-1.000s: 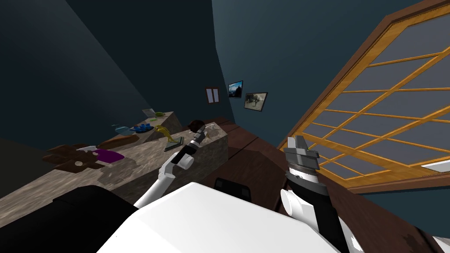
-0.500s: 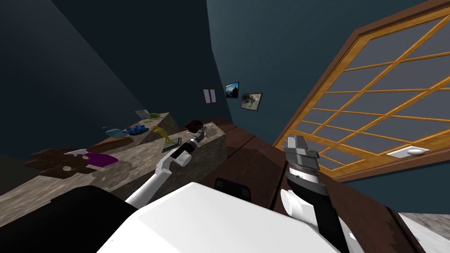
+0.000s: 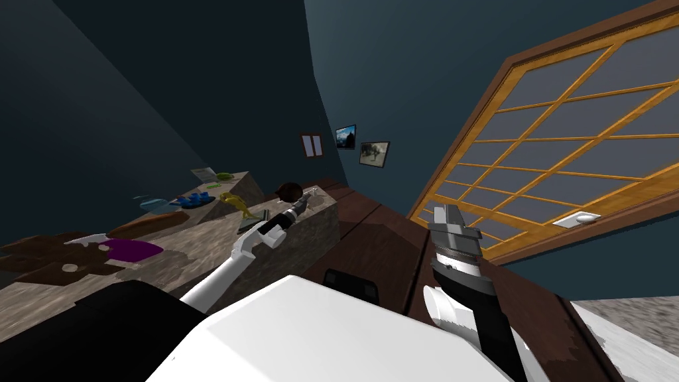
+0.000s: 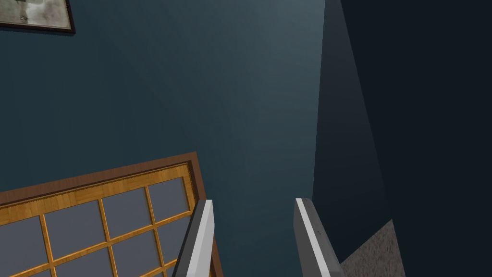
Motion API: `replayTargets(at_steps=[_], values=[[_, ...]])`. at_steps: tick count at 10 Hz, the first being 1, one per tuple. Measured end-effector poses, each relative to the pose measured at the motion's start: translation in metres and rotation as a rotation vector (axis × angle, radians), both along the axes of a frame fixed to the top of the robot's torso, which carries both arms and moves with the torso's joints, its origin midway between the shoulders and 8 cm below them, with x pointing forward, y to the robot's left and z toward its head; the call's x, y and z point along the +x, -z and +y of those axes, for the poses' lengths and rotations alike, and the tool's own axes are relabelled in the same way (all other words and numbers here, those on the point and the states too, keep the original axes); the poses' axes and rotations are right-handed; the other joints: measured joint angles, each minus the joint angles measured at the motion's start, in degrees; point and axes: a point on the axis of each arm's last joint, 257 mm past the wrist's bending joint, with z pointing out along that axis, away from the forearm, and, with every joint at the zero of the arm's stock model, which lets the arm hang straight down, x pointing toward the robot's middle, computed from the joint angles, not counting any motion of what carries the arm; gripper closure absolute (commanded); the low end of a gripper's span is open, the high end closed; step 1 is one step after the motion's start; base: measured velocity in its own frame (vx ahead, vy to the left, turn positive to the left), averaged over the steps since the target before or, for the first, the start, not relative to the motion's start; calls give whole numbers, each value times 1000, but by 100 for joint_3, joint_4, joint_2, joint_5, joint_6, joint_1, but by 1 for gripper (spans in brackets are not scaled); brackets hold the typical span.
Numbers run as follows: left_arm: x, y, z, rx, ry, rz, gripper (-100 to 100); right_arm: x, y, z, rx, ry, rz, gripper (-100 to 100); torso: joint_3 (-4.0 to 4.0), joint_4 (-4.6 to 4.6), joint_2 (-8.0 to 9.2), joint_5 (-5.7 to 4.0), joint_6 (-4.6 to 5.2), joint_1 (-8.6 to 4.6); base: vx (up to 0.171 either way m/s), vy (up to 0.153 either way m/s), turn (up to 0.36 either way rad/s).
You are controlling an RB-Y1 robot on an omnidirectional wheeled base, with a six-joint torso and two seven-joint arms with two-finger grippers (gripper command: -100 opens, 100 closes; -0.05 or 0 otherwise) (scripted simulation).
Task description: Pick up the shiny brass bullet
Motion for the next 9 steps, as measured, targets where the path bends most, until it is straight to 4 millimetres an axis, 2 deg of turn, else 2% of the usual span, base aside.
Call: replayTargets(at_steps=[2,7,9], values=[[-1,19,17,31,-26,68,-100,0,0,0,0,0,0,0,-3,-1,-6,1,-1,2,27,-3,-82],[-7,52,54,93,-87,208,-100,0,0,0,0,0,0,0,-6,-2,-10,1,-3,3,37,1,-98],[-16,77,78,129,-132,302,-100,0,0,0,0,0,0,0,-12,-5,-21,2,0,5,64,7,-140]])
